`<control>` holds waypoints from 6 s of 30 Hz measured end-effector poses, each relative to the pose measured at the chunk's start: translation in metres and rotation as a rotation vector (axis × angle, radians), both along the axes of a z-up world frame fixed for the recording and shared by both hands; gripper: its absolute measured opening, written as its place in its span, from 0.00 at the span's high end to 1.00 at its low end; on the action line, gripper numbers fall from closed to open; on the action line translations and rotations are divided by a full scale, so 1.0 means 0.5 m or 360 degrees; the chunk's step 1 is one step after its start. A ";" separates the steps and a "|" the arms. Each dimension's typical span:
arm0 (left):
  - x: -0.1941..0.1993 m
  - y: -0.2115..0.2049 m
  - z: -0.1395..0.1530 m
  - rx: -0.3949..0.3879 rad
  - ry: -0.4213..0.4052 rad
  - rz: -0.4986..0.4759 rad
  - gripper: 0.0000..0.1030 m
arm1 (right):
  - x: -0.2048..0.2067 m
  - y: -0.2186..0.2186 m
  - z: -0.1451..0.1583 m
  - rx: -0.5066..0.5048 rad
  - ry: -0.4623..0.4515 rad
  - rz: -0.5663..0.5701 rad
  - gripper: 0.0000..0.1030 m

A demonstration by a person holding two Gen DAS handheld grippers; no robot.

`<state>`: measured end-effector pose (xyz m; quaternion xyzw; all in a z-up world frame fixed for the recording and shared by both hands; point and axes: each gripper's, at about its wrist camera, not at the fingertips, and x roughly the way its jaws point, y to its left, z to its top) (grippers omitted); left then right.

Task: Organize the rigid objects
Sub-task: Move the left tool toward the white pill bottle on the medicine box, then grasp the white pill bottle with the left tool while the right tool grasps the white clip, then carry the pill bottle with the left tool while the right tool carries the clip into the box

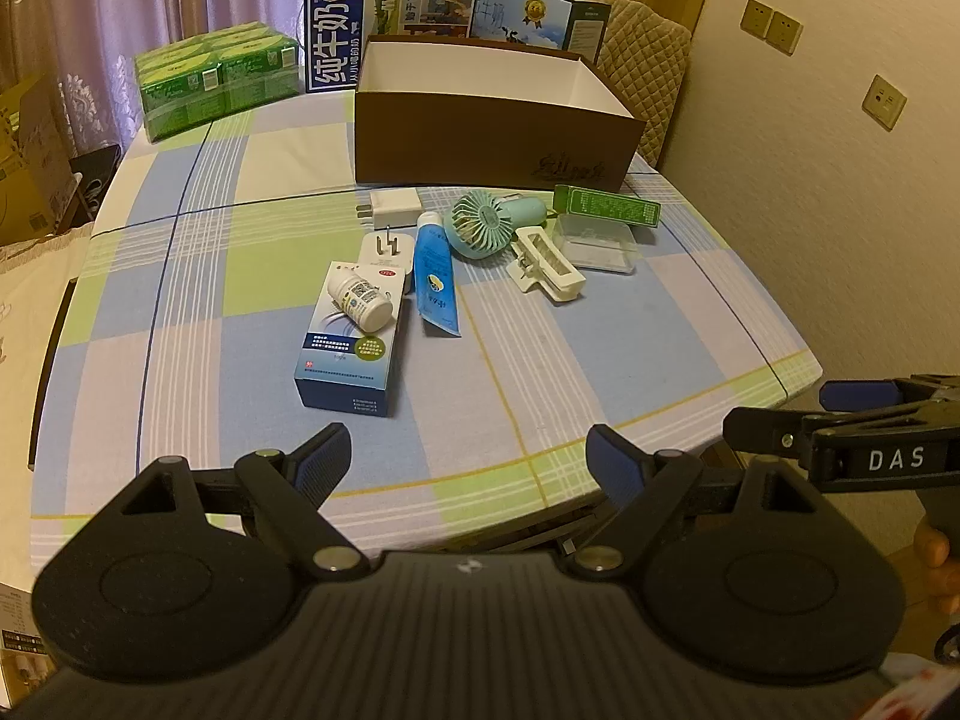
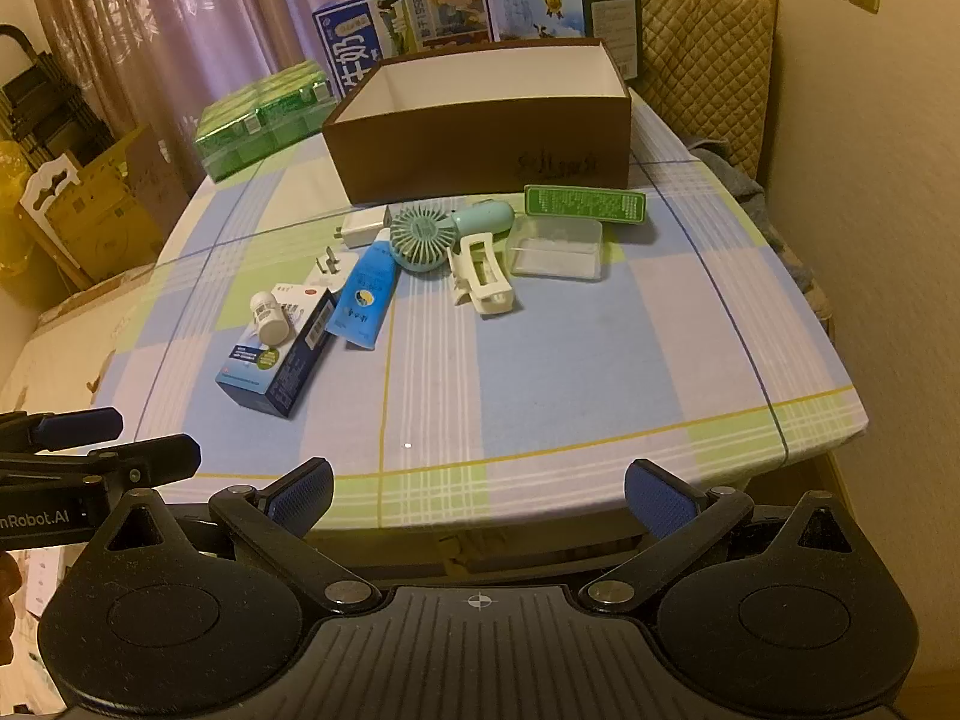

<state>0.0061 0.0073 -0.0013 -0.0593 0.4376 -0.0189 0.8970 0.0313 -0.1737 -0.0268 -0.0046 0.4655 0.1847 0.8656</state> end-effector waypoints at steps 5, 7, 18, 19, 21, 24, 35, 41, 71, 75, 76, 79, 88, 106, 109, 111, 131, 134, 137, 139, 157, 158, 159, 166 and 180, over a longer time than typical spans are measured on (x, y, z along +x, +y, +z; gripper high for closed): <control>0.001 0.000 0.000 0.0000 -0.0001 0.0004 0.19 | -0.004 -0.003 0.000 0.0002 -0.0003 0.0000 0.02; 0.001 0.000 0.001 0.0001 -0.0001 0.0005 0.19 | -0.006 -0.005 0.003 0.0003 -0.0004 0.0002 0.02; -0.001 0.000 0.000 0.0001 -0.0003 0.0024 0.19 | -0.005 -0.001 0.005 0.0003 -0.0006 0.0005 0.02; -0.001 0.000 0.000 0.0001 -0.0002 0.0024 0.19 | -0.006 -0.002 0.005 0.0002 -0.0006 0.0006 0.02; -0.001 -0.001 0.000 0.0002 -0.0002 0.0025 0.19 | -0.006 -0.002 0.005 0.0002 -0.0007 0.0007 0.02; -0.002 -0.001 0.000 0.0002 -0.0002 0.0024 0.19 | -0.005 -0.001 0.005 0.0002 -0.0007 0.0005 0.02; -0.001 -0.002 0.002 0.0005 -0.0004 0.0032 0.19 | -0.005 0.006 0.008 0.0006 0.0000 0.0001 0.02; 0.004 0.025 0.003 0.0001 0.0008 0.0027 0.19 | 0.004 0.015 0.009 0.0007 -0.0001 -0.0020 0.02; 0.152 0.114 -0.099 0.0121 -0.0124 -0.0262 0.36 | 0.143 0.013 -0.069 0.0077 -0.0025 0.0002 0.02; 0.193 0.126 -0.117 0.0153 -0.0127 -0.0338 0.36 | 0.186 0.022 -0.093 0.0066 -0.0011 0.0025 0.02; 0.204 0.127 -0.122 0.0171 -0.0122 -0.0362 0.36 | 0.193 0.023 -0.099 0.0064 -0.0005 0.0025 0.02; 0.232 0.131 -0.135 0.0204 -0.0112 -0.0436 0.37 | 0.223 0.025 -0.116 0.0047 0.0015 0.0018 0.02; 0.285 0.141 -0.173 0.0267 -0.0058 -0.0608 0.40 | 0.276 0.011 -0.141 0.0017 0.0080 -0.0039 0.02; 0.314 0.167 -0.183 0.0162 -0.0061 -0.0335 0.59 | 0.310 0.036 -0.155 0.0020 0.0075 0.0046 0.17; 0.321 0.168 -0.175 0.0134 -0.0045 -0.0212 0.59 | 0.322 0.055 -0.161 0.0012 0.0045 0.0107 0.23; 0.328 0.165 -0.171 0.0133 -0.0031 -0.0152 0.59 | 0.333 0.070 -0.164 0.0016 0.0024 0.0161 0.27; 0.361 0.157 -0.165 0.0104 0.0028 0.0053 0.59 | 0.434 0.175 -0.252 -0.0111 0.0019 0.0323 0.62; 0.359 0.156 -0.164 0.0098 0.0028 0.0056 0.59 | 0.426 0.172 -0.250 -0.0107 0.0001 0.0334 0.63; 0.356 0.154 -0.160 0.0092 0.0023 0.0053 0.59 | 0.411 0.166 -0.238 -0.0098 -0.0024 0.0340 0.63; 0.353 0.151 -0.156 0.0087 0.0016 0.0051 0.59 | 0.400 0.162 -0.225 -0.0093 -0.0037 0.0332 0.64; 0.375 0.099 -0.064 0.0103 -0.0132 -0.0086 0.59 | 0.333 0.071 -0.056 0.0100 -0.0225 0.0162 0.64; 0.386 0.094 -0.058 0.0105 -0.0140 -0.0091 0.59 | 0.341 0.071 -0.048 0.0107 -0.0233 0.0164 0.64; 0.399 0.088 -0.051 0.0110 -0.0153 -0.0094 0.59 | 0.353 0.070 -0.038 0.0118 -0.0245 0.0167 0.64; 0.517 0.052 -0.011 0.0122 -0.0234 -0.0052 0.59 | 0.468 0.063 0.012 0.0171 -0.0326 0.0232 0.64; 0.771 0.014 -0.011 0.0119 -0.0194 0.0068 0.59 | 0.728 0.082 0.031 0.0190 -0.0340 0.0303 0.64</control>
